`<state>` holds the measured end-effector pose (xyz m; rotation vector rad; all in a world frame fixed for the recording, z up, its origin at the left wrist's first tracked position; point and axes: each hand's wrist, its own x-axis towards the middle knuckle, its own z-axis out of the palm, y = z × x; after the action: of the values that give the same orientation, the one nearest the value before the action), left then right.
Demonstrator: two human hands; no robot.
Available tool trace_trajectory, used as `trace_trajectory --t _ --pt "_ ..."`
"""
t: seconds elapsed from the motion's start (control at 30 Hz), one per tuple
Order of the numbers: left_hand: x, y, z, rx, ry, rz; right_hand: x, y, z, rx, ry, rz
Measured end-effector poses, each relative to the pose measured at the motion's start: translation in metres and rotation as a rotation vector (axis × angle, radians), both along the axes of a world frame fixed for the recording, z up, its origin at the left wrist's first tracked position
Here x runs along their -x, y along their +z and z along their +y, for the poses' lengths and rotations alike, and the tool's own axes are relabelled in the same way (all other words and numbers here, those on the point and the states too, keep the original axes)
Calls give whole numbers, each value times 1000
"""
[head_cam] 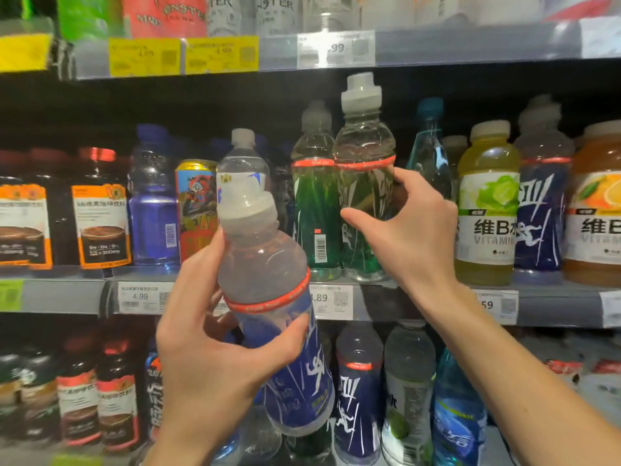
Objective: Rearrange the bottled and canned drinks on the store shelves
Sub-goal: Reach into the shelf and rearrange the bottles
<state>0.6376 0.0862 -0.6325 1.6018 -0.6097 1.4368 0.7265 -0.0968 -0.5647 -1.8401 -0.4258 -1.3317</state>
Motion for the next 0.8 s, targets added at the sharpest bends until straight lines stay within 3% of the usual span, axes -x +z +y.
trace_trajectory --t 0.3,0.5,0.8 --pt "-12 -17 4 -3 -2 62 -11 -1 4 174 -218 -80" --pt "-15 -25 1 0 -16 87 -14 0 3 285 -395 24" --pt "-18 -34 -3 12 -43 139 -13 -11 2 272 -410 -92"
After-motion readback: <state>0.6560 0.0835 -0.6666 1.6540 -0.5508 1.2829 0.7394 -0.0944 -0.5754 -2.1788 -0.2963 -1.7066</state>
